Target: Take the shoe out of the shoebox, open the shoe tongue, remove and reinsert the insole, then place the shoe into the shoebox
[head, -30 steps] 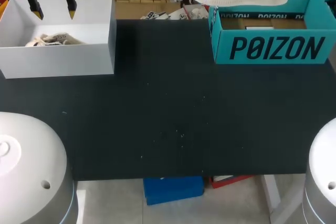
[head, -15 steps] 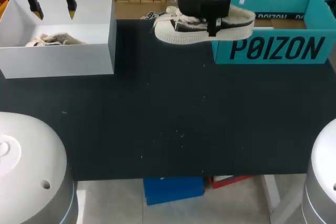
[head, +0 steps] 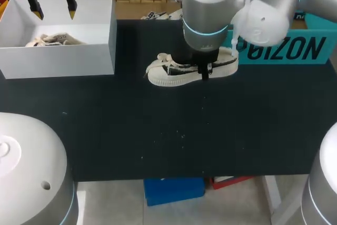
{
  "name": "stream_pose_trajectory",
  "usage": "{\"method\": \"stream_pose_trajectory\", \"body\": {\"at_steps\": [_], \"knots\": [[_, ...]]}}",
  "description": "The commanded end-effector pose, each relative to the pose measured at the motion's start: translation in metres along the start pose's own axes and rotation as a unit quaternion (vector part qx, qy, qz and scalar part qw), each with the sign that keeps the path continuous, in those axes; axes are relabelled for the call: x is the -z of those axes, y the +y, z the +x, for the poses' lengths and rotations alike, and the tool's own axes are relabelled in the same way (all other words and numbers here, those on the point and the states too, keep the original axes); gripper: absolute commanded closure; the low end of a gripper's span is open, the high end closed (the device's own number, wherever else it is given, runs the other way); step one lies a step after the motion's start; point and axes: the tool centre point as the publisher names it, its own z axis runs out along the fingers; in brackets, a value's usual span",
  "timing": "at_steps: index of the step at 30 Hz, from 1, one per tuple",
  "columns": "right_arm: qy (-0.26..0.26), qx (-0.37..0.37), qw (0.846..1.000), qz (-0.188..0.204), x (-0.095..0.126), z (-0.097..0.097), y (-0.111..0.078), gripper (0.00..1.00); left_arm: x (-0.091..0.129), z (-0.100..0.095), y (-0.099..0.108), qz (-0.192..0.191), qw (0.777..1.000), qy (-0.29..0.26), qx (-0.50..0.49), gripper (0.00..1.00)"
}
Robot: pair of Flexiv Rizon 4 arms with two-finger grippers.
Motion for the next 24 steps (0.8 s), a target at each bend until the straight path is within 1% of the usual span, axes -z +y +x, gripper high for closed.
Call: {"method": "stream_pose_trajectory", "body": {"at_steps": [1,8,12,16,24], "knots": [[0.012,0.010,1.000,-0.012,-0.038,0.005,0.006,1.00,0.001,0.000,0.000,-0.001,1.000,-0.001,0.000,0.00],[0.028,0.015,0.999,-0.025,-0.069,0.017,0.010,1.00,0.001,0.000,0.000,-0.001,1.000,-0.001,0.000,0.00],[0.031,0.012,0.999,-0.030,-0.083,0.021,0.013,1.00,0.001,0.000,0.000,-0.001,1.000,-0.001,0.000,0.00],[0.030,0.006,0.999,-0.035,-0.092,0.023,0.017,1.00,0.001,0.000,0.000,-0.001,1.000,-0.001,0.000,0.00],[0.031,-0.003,0.999,-0.043,-0.104,0.030,0.028,1.00,0.001,0.000,0.000,-0.001,1.000,-0.001,0.000,0.00]]}}
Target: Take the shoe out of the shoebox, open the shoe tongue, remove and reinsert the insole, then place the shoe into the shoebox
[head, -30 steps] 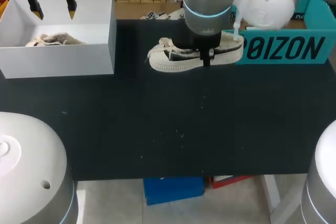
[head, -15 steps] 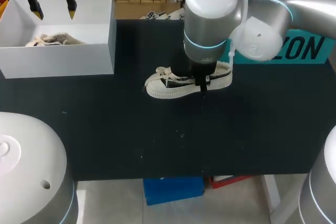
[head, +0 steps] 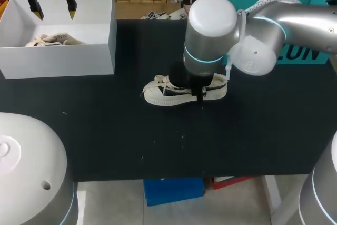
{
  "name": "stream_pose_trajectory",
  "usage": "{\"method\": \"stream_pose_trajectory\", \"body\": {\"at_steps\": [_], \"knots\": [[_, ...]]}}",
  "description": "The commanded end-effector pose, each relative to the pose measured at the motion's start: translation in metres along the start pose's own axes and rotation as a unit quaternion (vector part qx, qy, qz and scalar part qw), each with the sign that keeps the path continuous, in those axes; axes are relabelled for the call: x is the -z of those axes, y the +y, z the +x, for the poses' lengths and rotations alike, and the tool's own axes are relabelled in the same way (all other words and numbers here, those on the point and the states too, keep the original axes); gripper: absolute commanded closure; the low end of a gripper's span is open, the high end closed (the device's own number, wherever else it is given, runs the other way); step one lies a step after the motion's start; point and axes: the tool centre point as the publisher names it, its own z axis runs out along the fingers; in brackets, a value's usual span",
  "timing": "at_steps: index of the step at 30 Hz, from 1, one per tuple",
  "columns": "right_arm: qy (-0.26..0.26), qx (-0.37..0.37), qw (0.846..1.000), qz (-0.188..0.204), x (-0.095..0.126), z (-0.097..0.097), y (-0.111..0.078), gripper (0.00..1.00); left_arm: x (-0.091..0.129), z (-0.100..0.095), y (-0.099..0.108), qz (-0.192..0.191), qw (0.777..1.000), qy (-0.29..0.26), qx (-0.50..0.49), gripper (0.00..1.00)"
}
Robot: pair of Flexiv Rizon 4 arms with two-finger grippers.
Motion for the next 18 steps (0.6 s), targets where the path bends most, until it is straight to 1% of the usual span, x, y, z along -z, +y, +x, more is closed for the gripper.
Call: {"method": "stream_pose_trajectory", "body": {"at_steps": [1,18], "knots": [[-0.001,-0.006,1.000,-0.001,-0.009,0.002,0.006,1.00,0.001,0.000,0.000,-0.001,1.000,-0.001,0.000,0.00],[0.017,-0.017,1.000,-0.010,-0.039,0.014,0.018,1.00,0.001,0.000,0.000,-0.001,1.000,-0.001,0.000,0.00]]}}
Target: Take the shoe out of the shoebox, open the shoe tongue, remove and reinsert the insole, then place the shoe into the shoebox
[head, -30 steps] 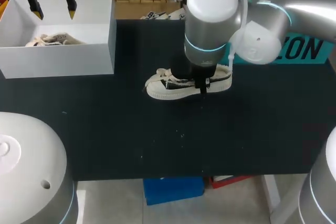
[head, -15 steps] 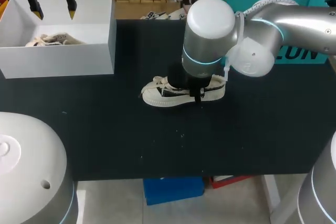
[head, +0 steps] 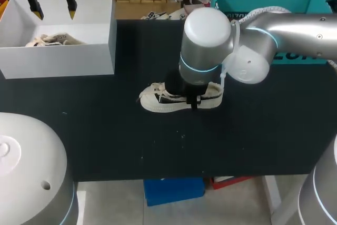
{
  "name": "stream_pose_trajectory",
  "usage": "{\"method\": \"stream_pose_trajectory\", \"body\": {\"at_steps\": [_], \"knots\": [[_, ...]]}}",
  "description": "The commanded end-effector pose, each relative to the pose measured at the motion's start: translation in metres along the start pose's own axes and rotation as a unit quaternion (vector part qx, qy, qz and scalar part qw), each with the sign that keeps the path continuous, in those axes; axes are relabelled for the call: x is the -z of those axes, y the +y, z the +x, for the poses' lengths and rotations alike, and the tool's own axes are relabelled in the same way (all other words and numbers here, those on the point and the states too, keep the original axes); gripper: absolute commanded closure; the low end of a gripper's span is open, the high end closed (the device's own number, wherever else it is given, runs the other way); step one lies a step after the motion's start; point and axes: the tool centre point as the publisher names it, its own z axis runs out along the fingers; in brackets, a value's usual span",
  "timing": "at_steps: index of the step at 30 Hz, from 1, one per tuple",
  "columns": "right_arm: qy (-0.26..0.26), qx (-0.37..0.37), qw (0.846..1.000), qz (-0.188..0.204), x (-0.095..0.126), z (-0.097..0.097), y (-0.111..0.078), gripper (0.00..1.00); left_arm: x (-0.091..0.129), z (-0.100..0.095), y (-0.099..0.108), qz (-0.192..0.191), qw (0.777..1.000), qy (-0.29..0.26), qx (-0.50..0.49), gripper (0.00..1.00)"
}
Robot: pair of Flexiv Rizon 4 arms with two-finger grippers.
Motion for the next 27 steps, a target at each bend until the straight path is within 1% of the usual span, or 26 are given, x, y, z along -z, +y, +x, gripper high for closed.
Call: {"method": "stream_pose_trajectory", "body": {"at_steps": [1,2,3,4,6,9,13,14,15,16,19,21,23,25,27], "knots": [[0.005,-0.002,1.000,-0.003,-0.010,-0.002,0.005,1.00,0.001,0.000,0.000,-0.001,1.000,-0.001,0.000,0.00],[0.006,-0.003,1.000,-0.004,-0.010,-0.002,0.005,1.00,0.001,0.000,0.000,-0.001,1.000,-0.001,0.000,0.00],[0.006,-0.003,1.000,-0.003,-0.010,-0.002,0.005,0.67,0.001,0.000,0.000,-0.001,1.000,-0.001,0.000,0.00],[0.008,-0.010,1.000,-0.002,-0.008,-0.001,0.002,0.00,0.001,0.000,0.000,-0.001,1.000,-0.001,0.000,0.00],[0.009,-0.012,1.000,0.000,0.000,-0.003,-0.003,0.00,0.001,0.000,0.000,-0.001,1.000,-0.001,0.000,0.00],[0.020,-0.020,1.000,0.000,0.019,-0.009,-0.012,0.00,0.001,0.000,0.000,-0.001,1.000,-0.001,0.000,0.00],[0.024,-0.025,0.999,0.000,0.052,-0.018,-0.025,0.00,0.001,0.000,0.000,-0.001,1.000,-0.001,0.000,0.00],[0.034,-0.023,0.999,0.003,0.059,-0.020,-0.028,0.00,0.001,0.000,0.000,-0.001,1.000,-0.001,0.000,0.00],[0.040,-0.022,0.999,-0.004,0.065,-0.022,-0.030,0.00,0.001,0.000,0.000,-0.001,1.000,-0.001,0.000,0.00],[0.047,-0.024,0.998,-0.019,0.071,-0.025,-0.032,0.00,0.001,0.000,0.000,-0.001,1.000,-0.001,0.000,0.00],[0.064,-0.006,0.997,-0.044,0.087,-0.031,-0.038,0.00,0.001,0.000,0.000,-0.001,1.000,-0.001,0.000,0.00],[0.081,0.005,0.994,-0.067,0.094,-0.035,-0.042,0.00,0.001,0.000,0.000,-0.001,1.000,-0.001,0.000,0.00],[0.079,0.018,0.992,-0.093,0.100,-0.039,-0.047,0.00,0.001,0.000,0.000,-0.001,1.000,-0.001,0.000,0.00],[0.080,0.025,0.989,-0.123,0.102,-0.044,-0.053,0.00,0.001,0.000,0.000,-0.001,1.000,-0.001,0.000,0.00],[0.085,0.031,0.980,-0.176,0.106,-0.048,-0.059,0.00,0.001,0.000,0.000,-0.001,1.000,-0.001,0.000,0.00]]}}
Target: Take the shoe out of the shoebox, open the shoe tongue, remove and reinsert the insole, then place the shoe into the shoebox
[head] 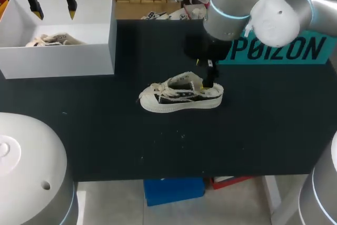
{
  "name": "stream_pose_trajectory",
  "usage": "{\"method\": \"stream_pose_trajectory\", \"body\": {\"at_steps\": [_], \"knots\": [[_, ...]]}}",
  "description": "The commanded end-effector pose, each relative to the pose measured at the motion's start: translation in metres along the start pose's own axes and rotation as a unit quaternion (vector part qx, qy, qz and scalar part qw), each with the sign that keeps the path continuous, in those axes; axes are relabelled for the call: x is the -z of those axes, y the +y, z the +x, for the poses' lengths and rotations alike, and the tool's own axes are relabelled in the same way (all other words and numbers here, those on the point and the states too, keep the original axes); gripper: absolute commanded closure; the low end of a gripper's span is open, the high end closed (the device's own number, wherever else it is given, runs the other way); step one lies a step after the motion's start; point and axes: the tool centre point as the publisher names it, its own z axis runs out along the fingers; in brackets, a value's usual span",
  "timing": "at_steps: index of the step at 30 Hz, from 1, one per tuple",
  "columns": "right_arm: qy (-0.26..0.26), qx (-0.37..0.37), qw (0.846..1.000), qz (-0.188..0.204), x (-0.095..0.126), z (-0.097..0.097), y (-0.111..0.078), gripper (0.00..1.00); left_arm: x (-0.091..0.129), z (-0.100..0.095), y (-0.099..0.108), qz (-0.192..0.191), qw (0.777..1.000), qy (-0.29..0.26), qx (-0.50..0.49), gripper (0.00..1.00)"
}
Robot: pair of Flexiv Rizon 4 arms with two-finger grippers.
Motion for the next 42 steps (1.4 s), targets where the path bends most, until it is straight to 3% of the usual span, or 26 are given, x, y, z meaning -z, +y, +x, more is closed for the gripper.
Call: {"method": "stream_pose_trajectory", "body": {"at_steps": [1,42], "knots": [[0.008,0.021,0.991,-0.131,0.0189,-0.0017,-0.0296,0.00,0.0005,0.0002,0.0000,-0.001,1.000,-0.001,0.000,0.00],[0.008,0.021,0.991,-0.131,0.0189,-0.0017,-0.0296,0.00,0.0005,0.0002,0.0000,-0.001,1.000,-0.001,0.000,0.00]]}}
